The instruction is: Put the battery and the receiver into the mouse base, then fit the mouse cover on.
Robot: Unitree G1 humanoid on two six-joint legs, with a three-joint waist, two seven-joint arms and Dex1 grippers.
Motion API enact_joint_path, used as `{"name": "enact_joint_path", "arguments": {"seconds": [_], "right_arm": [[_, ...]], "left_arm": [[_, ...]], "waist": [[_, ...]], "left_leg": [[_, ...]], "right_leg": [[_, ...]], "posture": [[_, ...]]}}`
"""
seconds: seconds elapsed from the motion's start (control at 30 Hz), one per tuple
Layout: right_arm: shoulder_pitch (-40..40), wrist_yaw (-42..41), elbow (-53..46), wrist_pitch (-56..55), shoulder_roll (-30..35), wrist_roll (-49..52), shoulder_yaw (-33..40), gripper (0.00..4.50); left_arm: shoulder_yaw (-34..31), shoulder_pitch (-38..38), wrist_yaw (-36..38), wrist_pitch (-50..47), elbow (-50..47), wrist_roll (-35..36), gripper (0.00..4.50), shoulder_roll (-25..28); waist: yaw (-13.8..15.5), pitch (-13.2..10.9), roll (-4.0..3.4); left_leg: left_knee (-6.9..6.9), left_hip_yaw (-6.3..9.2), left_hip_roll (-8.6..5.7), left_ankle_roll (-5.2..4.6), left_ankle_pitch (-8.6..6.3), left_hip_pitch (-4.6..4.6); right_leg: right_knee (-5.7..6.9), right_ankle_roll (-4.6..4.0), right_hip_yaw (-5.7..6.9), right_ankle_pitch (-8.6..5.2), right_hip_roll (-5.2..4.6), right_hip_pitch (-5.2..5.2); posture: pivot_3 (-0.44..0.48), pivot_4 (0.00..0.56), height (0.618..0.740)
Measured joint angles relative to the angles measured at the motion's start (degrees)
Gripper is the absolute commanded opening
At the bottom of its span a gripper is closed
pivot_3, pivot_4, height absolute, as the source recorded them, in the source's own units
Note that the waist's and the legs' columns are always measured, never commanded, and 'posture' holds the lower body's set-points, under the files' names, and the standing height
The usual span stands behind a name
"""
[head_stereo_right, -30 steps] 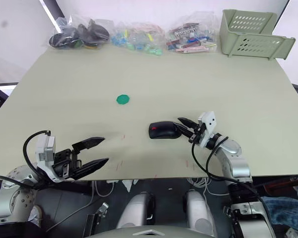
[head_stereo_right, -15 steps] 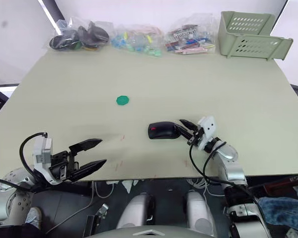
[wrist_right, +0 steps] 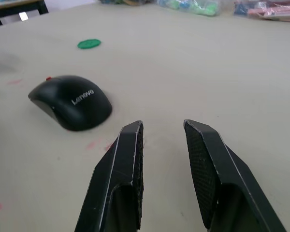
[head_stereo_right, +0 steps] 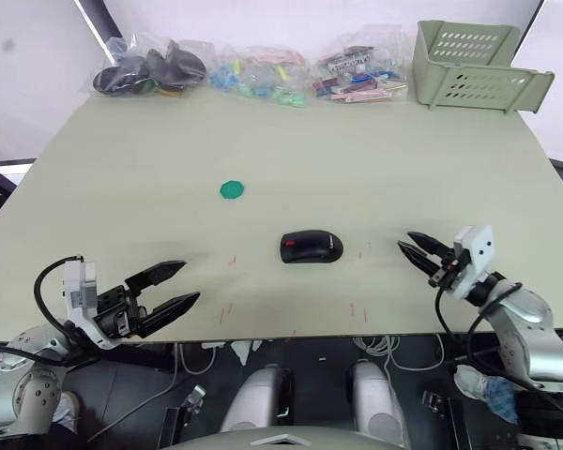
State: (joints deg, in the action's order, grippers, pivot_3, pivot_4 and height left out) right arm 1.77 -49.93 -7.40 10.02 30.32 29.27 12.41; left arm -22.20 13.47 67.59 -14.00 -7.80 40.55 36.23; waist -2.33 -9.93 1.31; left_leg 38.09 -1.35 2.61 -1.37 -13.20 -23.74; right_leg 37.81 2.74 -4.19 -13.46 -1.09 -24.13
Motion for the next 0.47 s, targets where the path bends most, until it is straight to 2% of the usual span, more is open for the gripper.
{"name": "enact_joint_path", "arguments": {"seconds": [0.03,0.07,0.13,0.27,0.47], "right_arm": [[1.3,-0.6,0.0,0.1,0.9,0.5,1.3,1.89],[2.4,-1.2,0.0,0.1,1.6,0.7,2.3,1.96],[4.7,-2.8,0.5,-0.1,3.0,1.4,3.8,2.59],[8.0,-5.0,3.2,-0.3,5.1,1.8,7.5,4.36],[9.1,-7.5,4.1,-1.4,6.0,2.0,8.4,4.36]], "left_arm": [[-0.1,0.4,-1.0,-0.4,0.2,-0.3,4.50,0.0],[-0.1,0.7,-1.7,-0.4,0.4,-0.7,4.50,0.0],[-0.3,1.4,-2.8,-0.4,0.5,-1.3,4.50,0.0],[-1.7,3.3,-4.5,-0.4,1.7,-2.3,4.50,0.0],[-2.0,4.0,-5.8,0.1,1.8,-3.3,4.50,0.0]], "waist": [[0.0,0.0,0.00],[0.1,0.0,0.01],[0.1,0.0,0.01],[0.1,0.0,0.02],[0.0,0.0,0.02]], "left_leg": [[0.00,-0.01,0.01,0.00,0.00,-0.02],[0.00,-0.01,0.00,0.00,0.00,-0.03],[0.00,0.00,0.00,0.00,0.00,-0.04],[0.00,-0.03,-0.01,0.00,-0.01,-0.04],[-0.01,0.02,0.04,0.02,-0.02,-0.02]], "right_leg": [[-0.02,0.00,0.01,0.00,0.00,0.00],[-0.03,0.00,0.01,0.00,0.00,0.00],[-0.07,0.01,0.00,0.00,-0.05,0.01],[-0.12,0.02,-0.08,0.00,-0.13,0.00],[-0.10,0.01,-0.06,0.00,-0.14,-0.02]], "posture": [[0.000,0.150,0.740],[0.000,0.150,0.740],[0.000,0.150,0.740],[0.000,0.150,0.740],[0.000,0.150,0.740]]}}
